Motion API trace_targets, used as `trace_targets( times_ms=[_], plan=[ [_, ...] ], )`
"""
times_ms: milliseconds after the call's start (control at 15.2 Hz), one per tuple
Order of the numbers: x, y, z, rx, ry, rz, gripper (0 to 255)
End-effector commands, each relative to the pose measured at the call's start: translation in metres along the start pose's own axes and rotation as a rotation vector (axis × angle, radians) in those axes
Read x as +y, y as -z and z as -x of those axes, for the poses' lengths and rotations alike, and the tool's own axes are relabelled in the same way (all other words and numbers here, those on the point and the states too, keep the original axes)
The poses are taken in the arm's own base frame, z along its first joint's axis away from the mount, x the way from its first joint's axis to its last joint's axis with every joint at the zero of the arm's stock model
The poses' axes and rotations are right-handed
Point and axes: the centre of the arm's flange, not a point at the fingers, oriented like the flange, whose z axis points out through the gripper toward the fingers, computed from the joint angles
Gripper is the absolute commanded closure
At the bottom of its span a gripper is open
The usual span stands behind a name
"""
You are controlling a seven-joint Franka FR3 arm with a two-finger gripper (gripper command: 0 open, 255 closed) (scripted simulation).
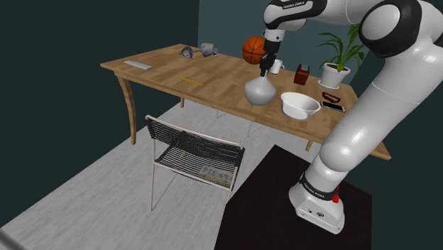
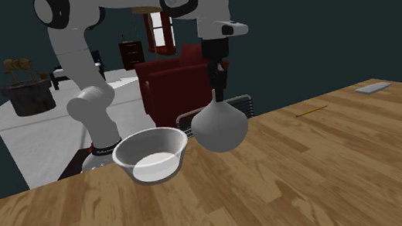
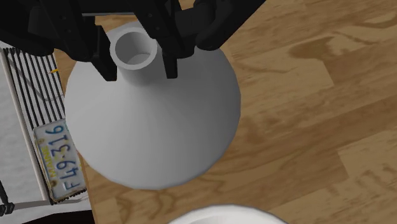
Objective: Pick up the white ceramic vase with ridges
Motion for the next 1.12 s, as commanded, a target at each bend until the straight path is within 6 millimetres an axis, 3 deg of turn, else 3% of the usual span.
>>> trace_targets(
  times_ms=[0,330,1056],
  plan=[
    [0.0,-0.001,0.0,-0.001,0.0,0.0,255],
    [0.0,0.0,0.0,-0.001,0.0,0.0,255],
    [-0.001,0.058,0.001,-0.001,0.0,0.0,255]
  ],
)
